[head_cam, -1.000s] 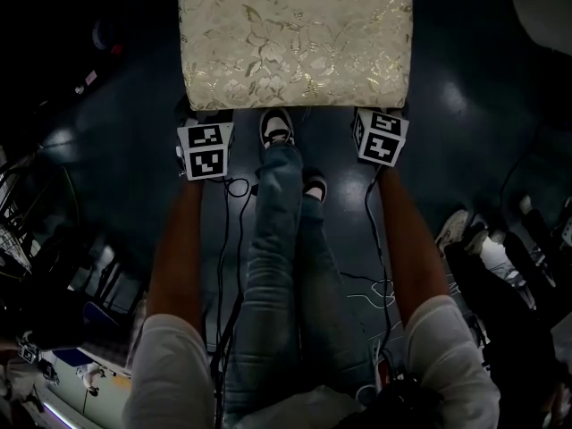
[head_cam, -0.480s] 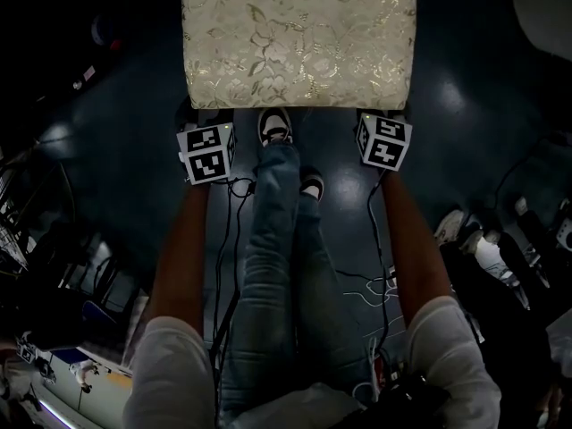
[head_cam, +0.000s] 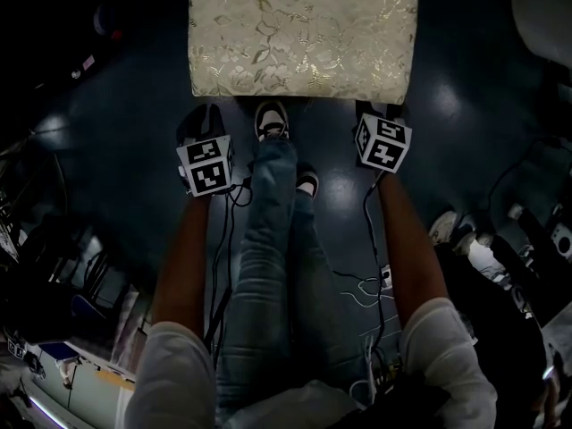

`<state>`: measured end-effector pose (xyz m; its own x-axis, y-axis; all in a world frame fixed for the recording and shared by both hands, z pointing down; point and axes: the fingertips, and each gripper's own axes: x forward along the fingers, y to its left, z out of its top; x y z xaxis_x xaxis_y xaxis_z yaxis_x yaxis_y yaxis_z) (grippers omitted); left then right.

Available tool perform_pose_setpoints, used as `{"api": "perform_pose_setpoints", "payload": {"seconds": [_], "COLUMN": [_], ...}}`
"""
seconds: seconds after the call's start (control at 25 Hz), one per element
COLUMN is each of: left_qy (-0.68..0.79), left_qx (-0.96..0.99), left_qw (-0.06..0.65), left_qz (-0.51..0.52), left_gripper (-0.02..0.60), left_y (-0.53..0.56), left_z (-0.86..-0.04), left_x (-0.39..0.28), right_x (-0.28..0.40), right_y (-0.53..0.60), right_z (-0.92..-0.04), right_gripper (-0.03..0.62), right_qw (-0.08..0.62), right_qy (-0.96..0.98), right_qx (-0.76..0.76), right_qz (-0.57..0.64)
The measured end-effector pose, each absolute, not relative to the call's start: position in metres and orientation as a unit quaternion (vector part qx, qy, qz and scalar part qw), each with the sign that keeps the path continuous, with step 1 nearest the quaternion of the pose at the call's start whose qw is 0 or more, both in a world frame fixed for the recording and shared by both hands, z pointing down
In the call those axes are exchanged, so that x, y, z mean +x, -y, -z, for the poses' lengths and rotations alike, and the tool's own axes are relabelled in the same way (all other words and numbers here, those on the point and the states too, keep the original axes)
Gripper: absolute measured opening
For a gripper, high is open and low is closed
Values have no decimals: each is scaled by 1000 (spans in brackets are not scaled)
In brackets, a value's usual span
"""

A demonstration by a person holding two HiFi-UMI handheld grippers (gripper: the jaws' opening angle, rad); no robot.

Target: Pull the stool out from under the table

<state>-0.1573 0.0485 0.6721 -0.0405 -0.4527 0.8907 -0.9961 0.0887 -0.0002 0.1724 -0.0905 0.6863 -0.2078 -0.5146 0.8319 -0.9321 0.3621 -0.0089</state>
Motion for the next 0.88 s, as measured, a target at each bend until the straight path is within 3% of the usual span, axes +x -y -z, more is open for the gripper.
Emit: {"api": "perform_pose_setpoints", "payload": {"seconds": [0.12, 0.36, 0.64, 0.76, 0.88], "left_qy": [633, 629, 623, 632, 638], "left_qx": [575, 585, 597, 600, 605], "left_qw": [390, 425, 428, 421, 420], "left_qz": [-341, -284, -270, -253, -226], "left_gripper": [18, 11, 9, 9, 9], "left_y": [-54, -55, -53, -42, -32], "left_z": [-667, -648, -612, -591, -566], "left_x": [-155, -144, -128, -128, -119], "right_x": [176, 179, 177, 169, 165], "right_y": [82, 66, 53, 56, 57], "right_z": [-682, -656, -593, -563, -534], "right_gripper": [256, 256, 131, 33, 8], "right_qw": [385, 374, 329, 306, 294], "right_qy": [726, 732, 738, 748, 761], "right_qx": [500, 500, 513, 524, 521], "right_qz": [-272, -272, -289, -271, -250]}}
